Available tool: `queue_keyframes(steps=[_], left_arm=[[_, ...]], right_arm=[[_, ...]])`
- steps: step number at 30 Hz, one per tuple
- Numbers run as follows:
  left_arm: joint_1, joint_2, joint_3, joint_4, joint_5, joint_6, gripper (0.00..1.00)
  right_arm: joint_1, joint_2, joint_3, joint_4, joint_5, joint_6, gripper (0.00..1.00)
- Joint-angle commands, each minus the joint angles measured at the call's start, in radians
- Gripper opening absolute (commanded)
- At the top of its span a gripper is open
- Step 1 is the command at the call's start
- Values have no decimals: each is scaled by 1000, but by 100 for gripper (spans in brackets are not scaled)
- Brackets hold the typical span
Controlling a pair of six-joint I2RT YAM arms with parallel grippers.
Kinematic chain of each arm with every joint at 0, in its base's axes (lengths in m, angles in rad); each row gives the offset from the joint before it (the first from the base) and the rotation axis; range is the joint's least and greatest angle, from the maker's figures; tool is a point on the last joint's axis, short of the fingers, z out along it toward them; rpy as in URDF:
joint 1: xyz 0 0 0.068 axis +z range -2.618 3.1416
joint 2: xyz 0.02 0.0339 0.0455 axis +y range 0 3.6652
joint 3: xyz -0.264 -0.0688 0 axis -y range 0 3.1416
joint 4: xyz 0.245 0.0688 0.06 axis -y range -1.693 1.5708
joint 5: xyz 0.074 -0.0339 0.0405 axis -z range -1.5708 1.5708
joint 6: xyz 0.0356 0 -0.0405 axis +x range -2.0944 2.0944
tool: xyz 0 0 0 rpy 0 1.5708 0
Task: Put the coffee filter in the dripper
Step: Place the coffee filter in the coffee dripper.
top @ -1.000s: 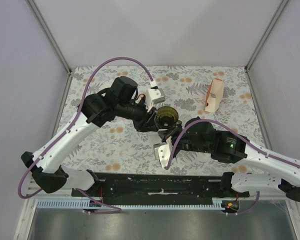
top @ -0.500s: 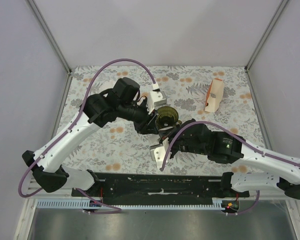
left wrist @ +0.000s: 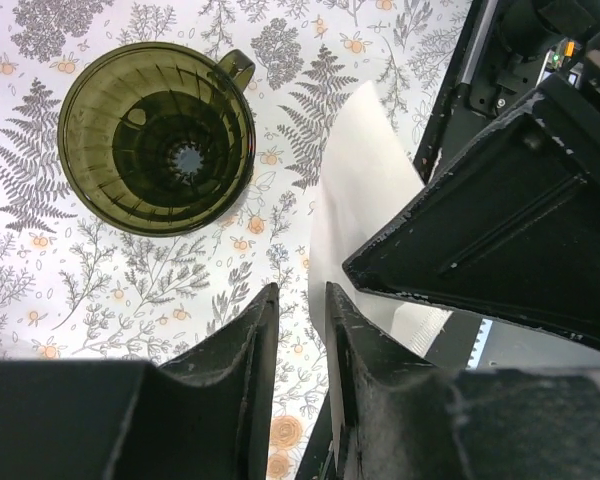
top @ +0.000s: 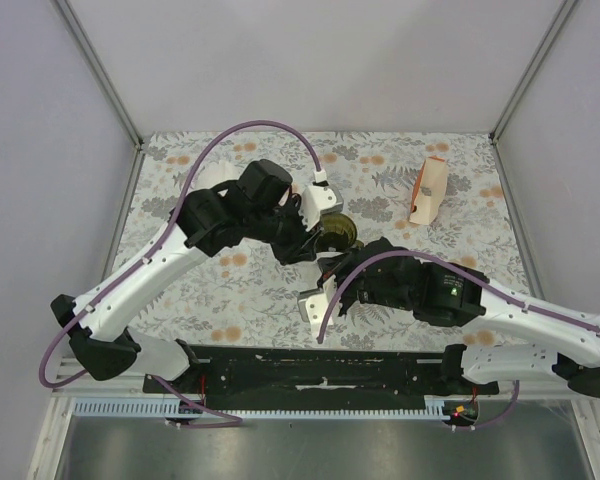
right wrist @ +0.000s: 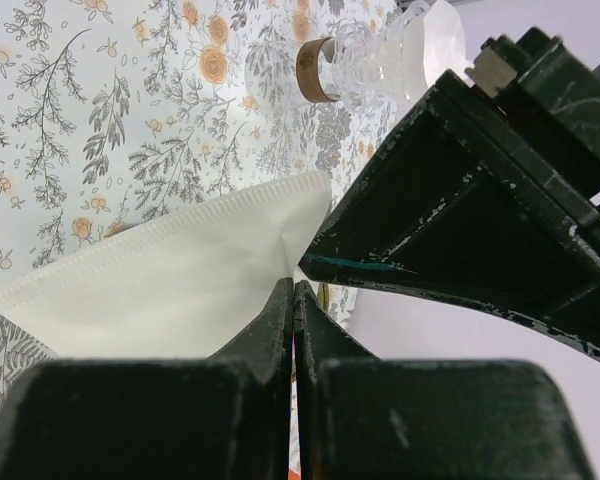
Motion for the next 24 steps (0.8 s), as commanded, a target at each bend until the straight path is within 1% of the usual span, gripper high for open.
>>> queue_keyframes(steps=[1, 4, 7, 8, 13, 20, 23, 24], left_arm=[[1, -4, 38, 27, -21, -8, 31], [1, -2, 41, 27, 2, -4, 31], [1, -7, 37, 11, 144, -16, 37], [1, -11, 32, 10, 170, -24, 38], [2, -7, 37, -1, 174, -33, 40], [2, 12, 23, 11, 192, -60, 30], [5, 12, 17, 14, 203, -68, 23], [9, 12, 15, 14, 206, -70, 19]], right_arm=[[16, -11, 50, 42, 0, -24, 0], [16, -14, 49, 43, -5, -24, 0], [19, -14, 52, 43, 3, -27, 0], [19, -12, 50, 42, 10, -28, 0], [22, -11, 50, 45, 43, -36, 0], [31, -14, 58, 54, 50, -40, 0], [30, -20, 52, 57, 58, -42, 0], [30, -20, 50, 58, 59, -42, 0]])
